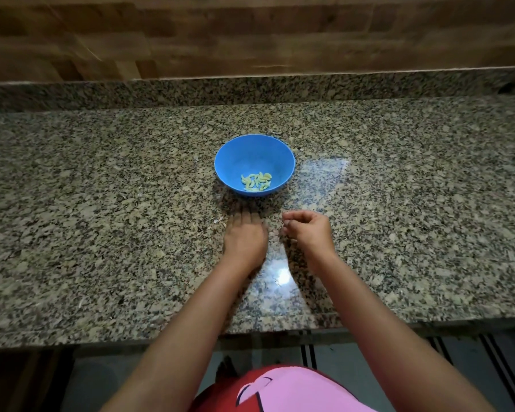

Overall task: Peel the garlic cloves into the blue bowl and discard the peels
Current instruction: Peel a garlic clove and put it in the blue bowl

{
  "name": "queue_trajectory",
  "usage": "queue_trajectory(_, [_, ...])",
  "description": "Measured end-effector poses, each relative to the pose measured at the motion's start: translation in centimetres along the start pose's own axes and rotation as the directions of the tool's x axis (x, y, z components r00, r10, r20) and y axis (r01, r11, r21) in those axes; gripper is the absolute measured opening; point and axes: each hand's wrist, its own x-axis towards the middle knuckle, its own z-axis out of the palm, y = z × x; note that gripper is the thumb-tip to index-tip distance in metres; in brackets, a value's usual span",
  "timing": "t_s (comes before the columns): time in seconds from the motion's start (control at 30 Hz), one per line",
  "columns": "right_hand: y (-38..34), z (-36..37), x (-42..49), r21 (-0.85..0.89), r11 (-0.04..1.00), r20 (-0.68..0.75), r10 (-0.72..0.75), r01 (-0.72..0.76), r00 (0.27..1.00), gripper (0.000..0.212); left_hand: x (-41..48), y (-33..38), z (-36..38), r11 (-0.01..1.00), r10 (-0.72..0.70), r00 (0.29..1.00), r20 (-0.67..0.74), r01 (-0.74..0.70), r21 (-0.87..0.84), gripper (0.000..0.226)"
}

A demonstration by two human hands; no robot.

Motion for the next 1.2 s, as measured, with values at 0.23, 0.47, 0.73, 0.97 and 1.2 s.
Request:
queue_trajectory(0.23, [-0.4, -2.0, 0.1, 0.057, 0.998, -0.042, -0.023, 0.025, 0.999, 0.025, 0.3, 2.0, -0.1, 0.975, 0.107, 0.994, -0.033, -0.111, -0.194, 0.054])
queue_trajectory(0.47, [-0.2, -2.8, 0.0, 0.033, 0.999, -0.049, -0.03, 0.032, 0.998, 0.025, 2.4, 2.4, -0.3, 0.977, 0.15, 0.989, -0.003, -0.149, -0.154, 0.051])
queue_trajectory(0.73, [-0.1, -2.7, -1.6, 0.081, 0.997, 0.051, 0.002, -0.007, 0.999, 0.025, -4.5, 1.4, 2.1, 0.941, 0.12, 0.955, -0.272, -0.196, -0.276, 0.044])
queue_trajectory(0.97, [0.1, -1.2, -3.7, 0.064, 0.997, 0.129, 0.032, -0.04, 0.991, 0.025, -7.1, 0.7, 0.8, 0.876, -0.084, 0.951, -0.297, -0.072, -0.477, 0.026])
queue_trajectory(1.2, [0.6, 6.0, -9.4, 0.061, 0.99, 0.376, 0.092, -0.124, 0.922, 0.023, -13.3, -5.8, -2.2, -0.079, -0.613, 0.775, 0.151, 0.13, -0.988, 0.014])
